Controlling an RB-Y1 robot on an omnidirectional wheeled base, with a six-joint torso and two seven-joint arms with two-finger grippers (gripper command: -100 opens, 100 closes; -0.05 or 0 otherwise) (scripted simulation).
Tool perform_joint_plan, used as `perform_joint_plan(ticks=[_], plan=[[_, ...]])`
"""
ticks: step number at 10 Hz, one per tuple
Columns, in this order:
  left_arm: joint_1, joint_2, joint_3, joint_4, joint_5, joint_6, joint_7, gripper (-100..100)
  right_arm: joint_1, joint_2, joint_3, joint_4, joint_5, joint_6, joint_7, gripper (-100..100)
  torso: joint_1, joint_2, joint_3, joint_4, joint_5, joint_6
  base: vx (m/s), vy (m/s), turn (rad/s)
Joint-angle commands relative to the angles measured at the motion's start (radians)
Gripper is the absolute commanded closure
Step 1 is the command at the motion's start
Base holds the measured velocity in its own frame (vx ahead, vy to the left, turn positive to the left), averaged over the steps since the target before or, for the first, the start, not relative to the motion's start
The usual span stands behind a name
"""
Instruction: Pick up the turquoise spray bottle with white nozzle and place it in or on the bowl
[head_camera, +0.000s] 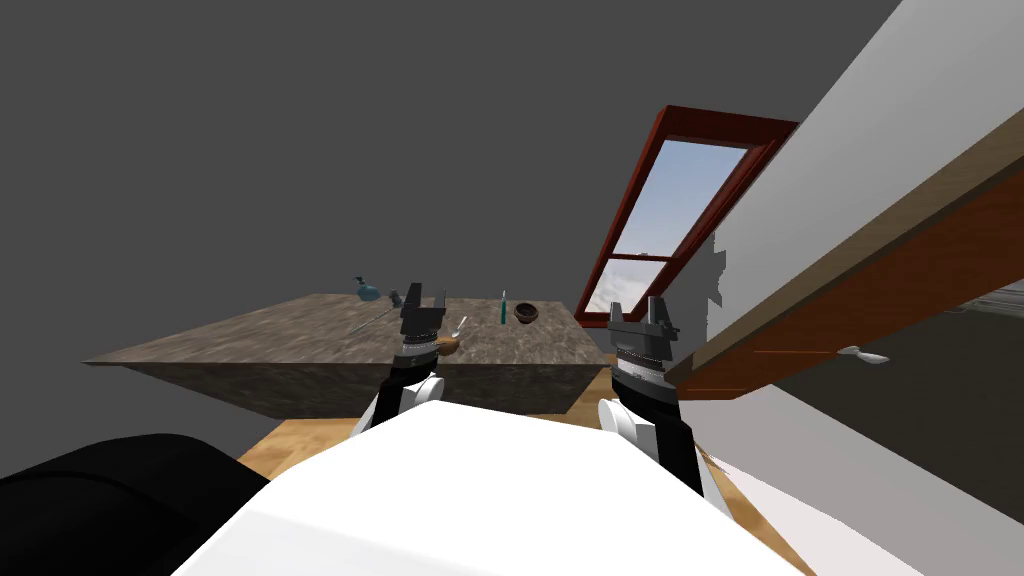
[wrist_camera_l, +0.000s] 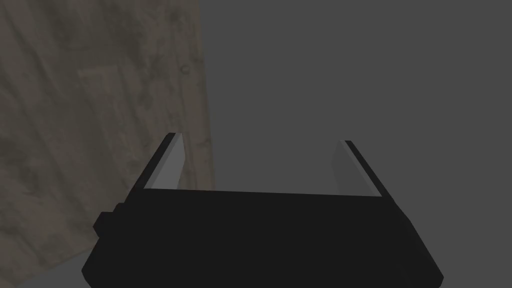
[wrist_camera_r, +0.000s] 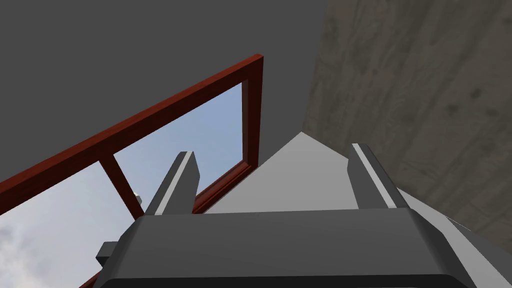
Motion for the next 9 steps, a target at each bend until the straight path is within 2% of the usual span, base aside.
perform_joint_plan(ticks=[1, 4, 5, 9], plan=[[-0.007, 0.043, 0.005, 0.017, -0.01, 0.013, -0.008, -100, 0.0, 0.0, 0.0, 0.0, 0.0, 0.0, 0.0, 0, 0.0, 0.0, 0.0, 0.0, 0.0, 0.0, 0.005, -0.023, -0.047], [-0.024, 0.096, 0.017, 0.056, -0.032, 0.045, -0.027, -100, 0.0, 0.0, 0.0, 0.0, 0.0, 0.0, 0.0, 0, -0.003, 0.0, 0.0, 0.0, -0.001, 0.0, 0.001, -0.044, -0.049], [-0.04, 0.125, 0.028, 0.092, -0.053, 0.073, -0.044, -100, 0.0, 0.0, 0.0, 0.0, 0.0, 0.0, 0.0, 0, -0.003, 0.0, 0.0, 0.0, -0.001, 0.0, 0.004, -0.076, -0.105], [-0.077, 0.169, 0.055, 0.177, -0.102, 0.141, -0.086, -100, 0.0, 0.0, 0.0, 0.0, 0.0, 0.0, 0.0, 0, -0.005, -0.001, 0.0, 0.0, -0.001, 0.0, 0.005, -0.083, -0.082]])
